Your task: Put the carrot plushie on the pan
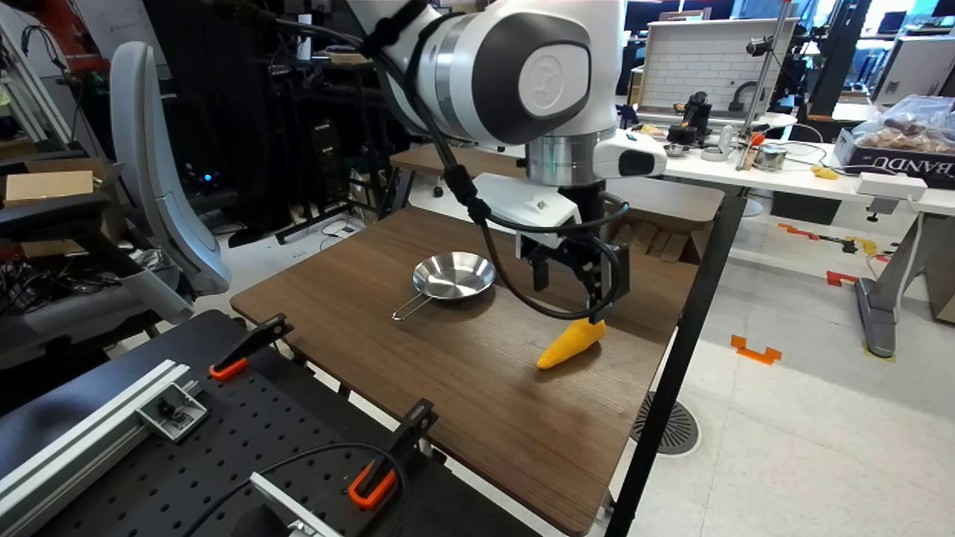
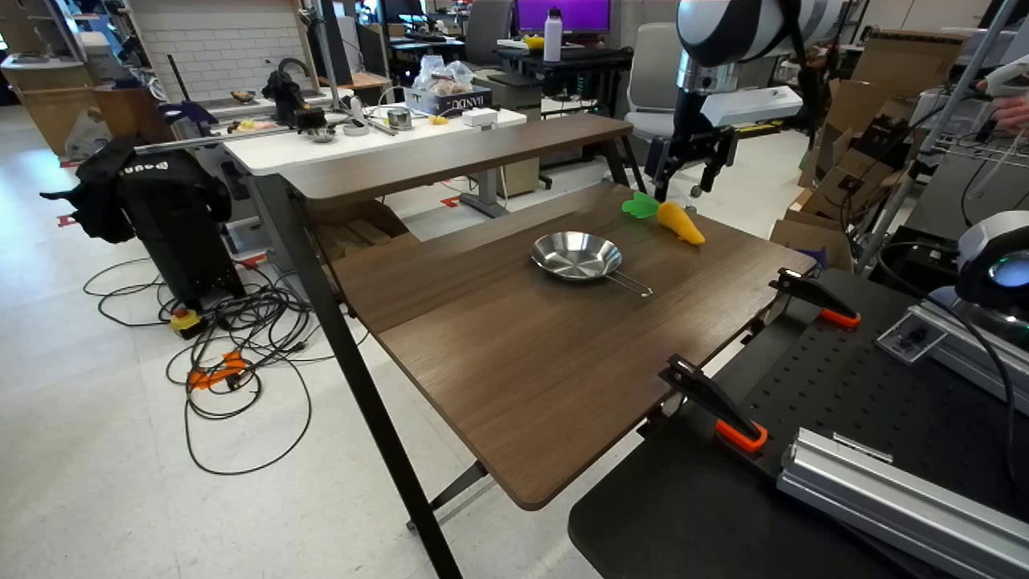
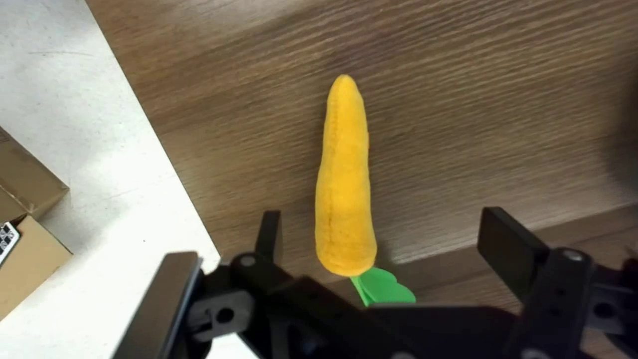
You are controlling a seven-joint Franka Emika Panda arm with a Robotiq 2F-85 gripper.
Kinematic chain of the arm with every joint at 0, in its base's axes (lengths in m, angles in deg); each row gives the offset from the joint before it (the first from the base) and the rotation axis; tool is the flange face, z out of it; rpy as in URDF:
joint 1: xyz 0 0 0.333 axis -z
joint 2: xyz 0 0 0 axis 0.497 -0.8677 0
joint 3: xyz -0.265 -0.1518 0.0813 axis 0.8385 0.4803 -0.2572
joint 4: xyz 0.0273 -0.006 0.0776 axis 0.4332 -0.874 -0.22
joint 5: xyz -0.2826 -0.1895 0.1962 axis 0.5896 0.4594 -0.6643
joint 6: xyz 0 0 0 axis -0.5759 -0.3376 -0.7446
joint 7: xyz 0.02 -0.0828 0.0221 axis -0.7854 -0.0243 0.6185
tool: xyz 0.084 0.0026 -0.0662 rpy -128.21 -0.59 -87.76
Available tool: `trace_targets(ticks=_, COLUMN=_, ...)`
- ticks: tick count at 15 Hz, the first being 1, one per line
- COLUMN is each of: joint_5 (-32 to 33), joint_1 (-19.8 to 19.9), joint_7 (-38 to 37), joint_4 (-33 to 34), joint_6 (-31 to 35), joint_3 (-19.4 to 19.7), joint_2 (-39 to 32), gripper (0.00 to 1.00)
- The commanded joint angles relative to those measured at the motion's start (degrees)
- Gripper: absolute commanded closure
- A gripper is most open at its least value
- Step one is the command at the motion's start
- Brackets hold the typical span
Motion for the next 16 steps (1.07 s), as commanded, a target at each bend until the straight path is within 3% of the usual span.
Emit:
trace_targets(ticks=1, joint_5=-0.7, joint_1=1.6, joint_7=0.2, joint_4=4.6, joint_6=-1.7, joint_3=0.2, joint_2=-3.5, gripper=0.0)
trace_targets(ticks=8, joint_5=-0.9, joint_1=3.9, joint_7=1.0, joint_4=7.7, joint_6=-1.4, joint_3=-0.1, joint_2=-8.3, gripper=0.0)
trace_targets(ticks=9, joint_5=-0.6, joint_1=3.9, joint_7=1.1, joint_4=8.0, joint_6=-1.2, joint_3=-0.1, joint_2=-9.0, gripper=0.11)
trace_targets(ticks=10, joint_5=-0.3, joint_1=3.6, joint_7=0.9, joint_4=8.2, joint_6=-0.1, joint_3=0.2, joint_2=-9.6, gripper=0.28)
trace_targets(ticks=16, joint_5=0.7, joint_1=2.8, joint_7=0.4, joint_4=9.4, joint_6=1.2, joint_3=1.0, joint_2=-11.7, gripper=0.73)
